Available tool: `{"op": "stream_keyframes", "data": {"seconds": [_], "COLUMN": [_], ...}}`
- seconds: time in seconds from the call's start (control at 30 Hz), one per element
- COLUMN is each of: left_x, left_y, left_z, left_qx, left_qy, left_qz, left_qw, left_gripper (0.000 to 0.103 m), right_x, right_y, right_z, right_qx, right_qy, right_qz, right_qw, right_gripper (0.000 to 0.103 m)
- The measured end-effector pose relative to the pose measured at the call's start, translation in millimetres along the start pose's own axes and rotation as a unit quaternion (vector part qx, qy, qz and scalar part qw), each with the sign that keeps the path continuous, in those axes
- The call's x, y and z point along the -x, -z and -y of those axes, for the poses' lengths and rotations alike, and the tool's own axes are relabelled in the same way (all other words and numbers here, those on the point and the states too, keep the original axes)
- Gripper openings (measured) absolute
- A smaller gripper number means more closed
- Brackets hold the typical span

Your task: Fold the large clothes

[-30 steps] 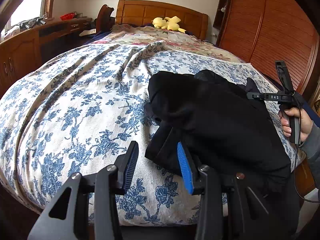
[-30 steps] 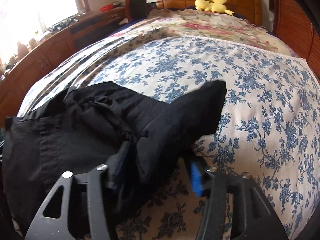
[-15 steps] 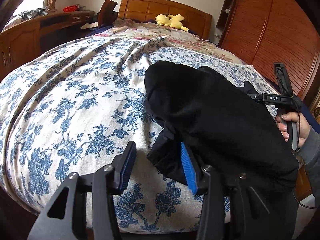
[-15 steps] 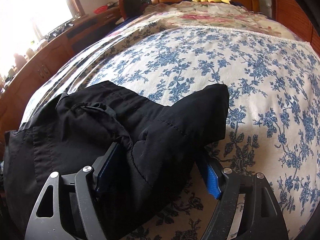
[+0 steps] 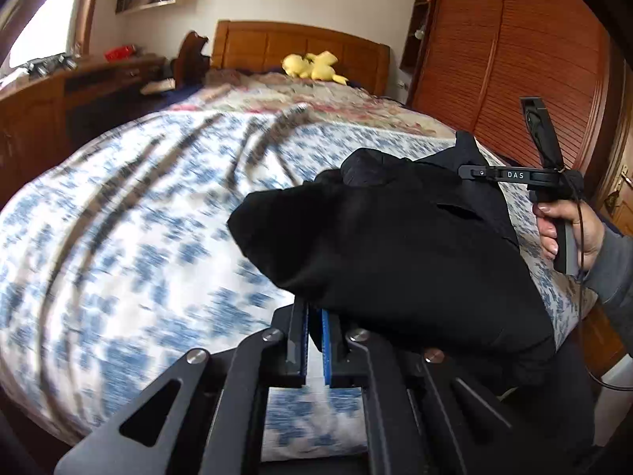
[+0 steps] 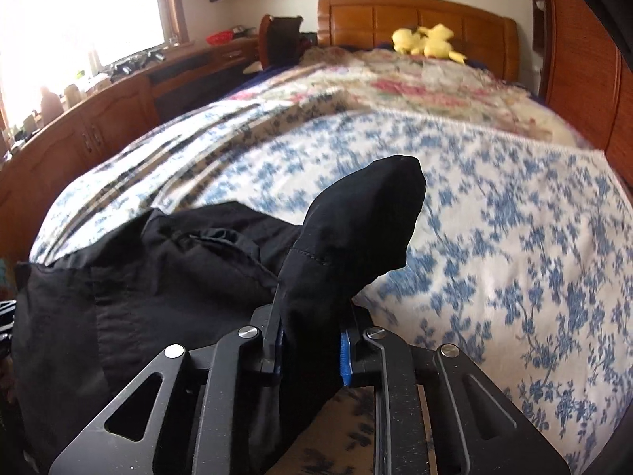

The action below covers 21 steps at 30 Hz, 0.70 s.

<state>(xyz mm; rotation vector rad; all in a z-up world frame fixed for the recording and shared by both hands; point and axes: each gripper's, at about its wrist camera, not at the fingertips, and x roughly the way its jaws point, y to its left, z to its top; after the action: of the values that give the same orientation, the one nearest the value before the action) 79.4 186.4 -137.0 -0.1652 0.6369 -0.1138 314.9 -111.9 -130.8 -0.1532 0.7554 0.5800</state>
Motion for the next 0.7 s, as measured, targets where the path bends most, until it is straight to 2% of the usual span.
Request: {"op": "stream_keyframes", "data": {"seconds": [0.17, 0.37, 0.47, 0.7], "left_x": [32.8, 67.3, 83.1, 110.0], "left_y": [-10.7, -19.2, -22.7, -21.5], "left_z": [-45.1, -111.4, -146.2, -227.8], "left_qx": [0.015, 0.031, 0.041, 0.08], "left_qy": [-0.037, -0.101, -0.135, -0.203], "left_qz": [0.027, 0.055, 0.065, 0.075], "left_qw": [0.9988, 0.9929, 0.9878, 0.9729], "left_gripper": [0.003, 0.003, 0.003, 0.003], "right_x": [-11.8, -53.4, -78.3, -126.7], "right_y": [-31.6, -87.6, -118.9, -159.4], "right_z": [-57.0, -146.4, -197.5, -306.3], "right_qx": [0.045, 0.106, 0.13, 0.197], "right_qy": [-0.014, -0.032, -0.045, -0.064], "right_qz": [0.002, -0.001, 0.005, 0.013], "right_qw": [0.999, 0.994, 0.99, 0.978], "right_gripper": [0.016, 0.015, 0.015, 0.015]}}
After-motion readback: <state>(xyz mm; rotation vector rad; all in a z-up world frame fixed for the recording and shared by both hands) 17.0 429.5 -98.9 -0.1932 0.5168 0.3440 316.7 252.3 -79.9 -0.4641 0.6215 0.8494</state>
